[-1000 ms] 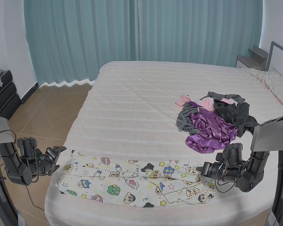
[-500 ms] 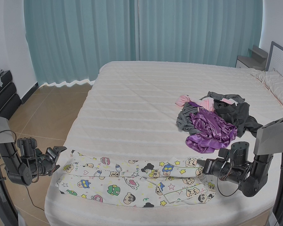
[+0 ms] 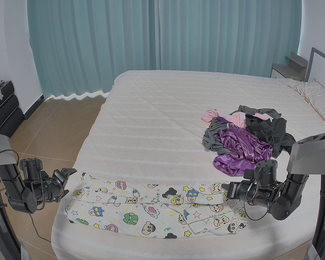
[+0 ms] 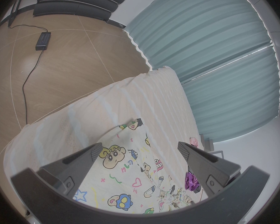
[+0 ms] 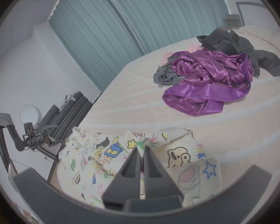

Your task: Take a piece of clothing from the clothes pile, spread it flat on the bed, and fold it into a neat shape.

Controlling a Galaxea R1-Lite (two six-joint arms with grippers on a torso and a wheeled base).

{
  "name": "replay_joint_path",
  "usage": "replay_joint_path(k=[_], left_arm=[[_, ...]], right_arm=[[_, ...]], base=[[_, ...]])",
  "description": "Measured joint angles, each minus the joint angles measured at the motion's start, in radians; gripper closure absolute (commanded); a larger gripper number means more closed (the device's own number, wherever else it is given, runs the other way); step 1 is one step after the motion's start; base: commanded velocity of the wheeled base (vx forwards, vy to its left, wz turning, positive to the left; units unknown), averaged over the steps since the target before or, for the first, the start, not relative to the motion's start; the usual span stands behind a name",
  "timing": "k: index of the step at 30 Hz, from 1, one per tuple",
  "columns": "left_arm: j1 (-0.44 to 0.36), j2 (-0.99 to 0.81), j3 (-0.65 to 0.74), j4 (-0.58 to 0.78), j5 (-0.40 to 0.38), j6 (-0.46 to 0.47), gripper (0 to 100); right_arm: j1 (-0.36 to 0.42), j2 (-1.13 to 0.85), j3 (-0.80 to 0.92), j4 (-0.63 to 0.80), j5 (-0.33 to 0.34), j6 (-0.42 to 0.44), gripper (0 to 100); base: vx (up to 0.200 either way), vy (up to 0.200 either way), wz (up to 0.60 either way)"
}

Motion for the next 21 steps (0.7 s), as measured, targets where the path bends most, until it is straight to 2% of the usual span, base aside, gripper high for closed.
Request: replay_joint_path(k=[1, 2, 8, 21], left_arm=[[0.0, 0.0, 0.0, 0.0, 0.0, 0.0, 0], [0.0, 0.0, 0.0, 0.0, 0.0, 0.0, 0], [0.0, 0.001, -0.001, 0.0, 0.0, 0.0, 0], [-0.002, 0.002, -0.001, 0.0, 0.0, 0.001, 0]], right_arm=[[-0.001, 0.001, 0.0, 0.005, 0.0, -0.006, 100], [-0.002, 0.002, 0.006, 0.008, 0.0, -0.012, 0], [-0.012, 0.006, 0.053, 0.014, 0.0, -0.026, 0], [-0.009, 0.011, 0.084, -0.09, -0.018, -0.014, 0]], base=[[0.0, 0.0, 0.0], [0.0, 0.0, 0.0], [0.0, 0.0, 0.0], [0.0, 0.0, 0.0]])
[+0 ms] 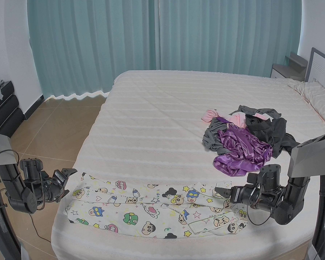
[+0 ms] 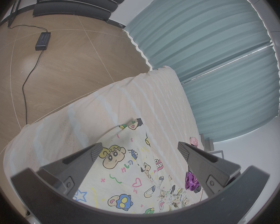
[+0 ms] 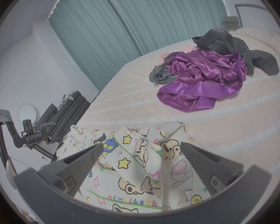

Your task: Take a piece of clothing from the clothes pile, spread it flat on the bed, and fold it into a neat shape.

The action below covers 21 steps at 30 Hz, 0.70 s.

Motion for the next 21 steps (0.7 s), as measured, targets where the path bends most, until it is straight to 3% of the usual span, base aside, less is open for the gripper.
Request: replay_joint_path(k=[8, 9, 21], left_arm=[[0.0, 0.002, -0.001, 0.0, 0.0, 0.0, 0], [0.0, 0.002, -0.001, 0.0, 0.0, 0.0, 0], [0.0, 0.003, -0.001, 0.0, 0.0, 0.0, 0]], right_arm=[[0.016, 0.002, -0.011, -0.001, 0.0, -0.001, 0], [0.017, 0.004, -0.015, -0.001, -0.004, -0.002, 100], [0.021, 0.009, -0.028, 0.0, -0.025, -0.006, 100]], base=[[0.0, 0.0, 0.0], [0.0, 0.0, 0.0], [0.0, 0.0, 0.0]])
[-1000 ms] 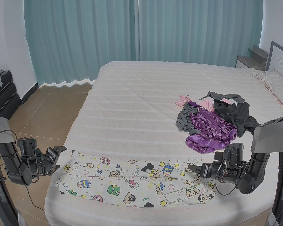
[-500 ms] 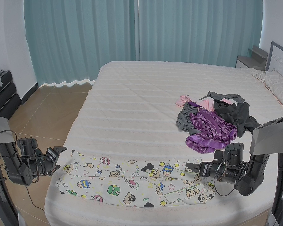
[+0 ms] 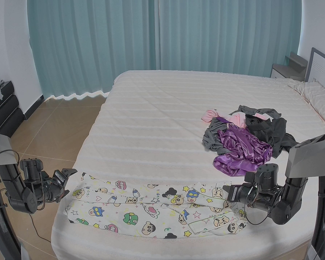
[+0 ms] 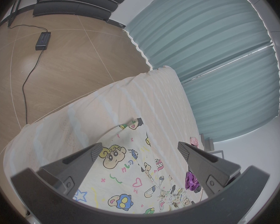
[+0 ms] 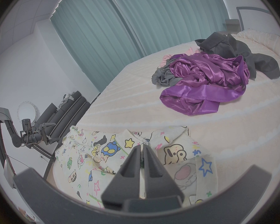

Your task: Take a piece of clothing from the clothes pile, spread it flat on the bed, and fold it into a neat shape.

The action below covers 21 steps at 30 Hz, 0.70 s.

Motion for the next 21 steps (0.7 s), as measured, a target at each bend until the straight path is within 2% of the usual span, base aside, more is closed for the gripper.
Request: replay_joint_path(k=[7, 21], left_arm=[[0.0, 0.0, 0.0, 0.0, 0.0, 0.0, 0], [-0.001, 0.0, 0.001, 0.0, 0.0, 0.0, 0]], right_arm=[[0.007, -0.014, 0.003, -0.001, -0.024, -0.005, 100], [0.055, -0.074, -0.024, -0.023, -0.025, -0.031, 100]], base=[[0.0, 0.0, 0.0], [0.0, 0.0, 0.0]])
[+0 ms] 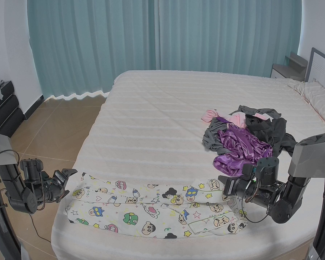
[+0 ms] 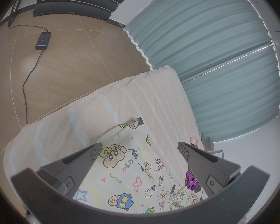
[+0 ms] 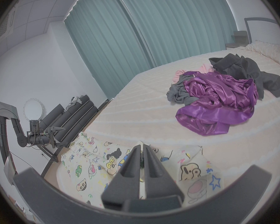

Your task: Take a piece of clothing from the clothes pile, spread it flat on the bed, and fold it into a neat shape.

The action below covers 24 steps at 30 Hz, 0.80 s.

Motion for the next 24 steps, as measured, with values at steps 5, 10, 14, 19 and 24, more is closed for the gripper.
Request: replay_joint_path(k=[5, 10, 14, 19, 24], left_arm=[[0.0, 0.0, 0.001, 0.0, 0.0, 0.001, 0], [0.0, 0.0, 0.0, 0.0, 0.0, 0.001, 0], [0.0, 0.0, 0.0, 0.0, 0.0, 0.002, 0], [0.0, 0.0, 0.0, 0.0, 0.0, 0.001, 0], [0.0, 0.0, 0.0, 0.0, 0.0, 0.001, 0]], right_arm=[[-0.016, 0.02, -0.072, 0.062, 0.0, -0.001, 100], [-0.041, 0.054, -0.162, 0.156, -0.001, 0.0, 100], [-0.064, 0.094, -0.228, 0.207, -0.003, 0.002, 100], [-0.08, 0.146, -0.269, 0.232, -0.011, 0.003, 100], [-0.086, 0.182, -0.285, 0.234, -0.01, 0.008, 0]], base=[[0.0, 0.0, 0.0], [0.0, 0.0, 0.0], [0.0, 0.0, 0.0], [0.0, 0.0, 0.0], [0.0, 0.0, 0.0]])
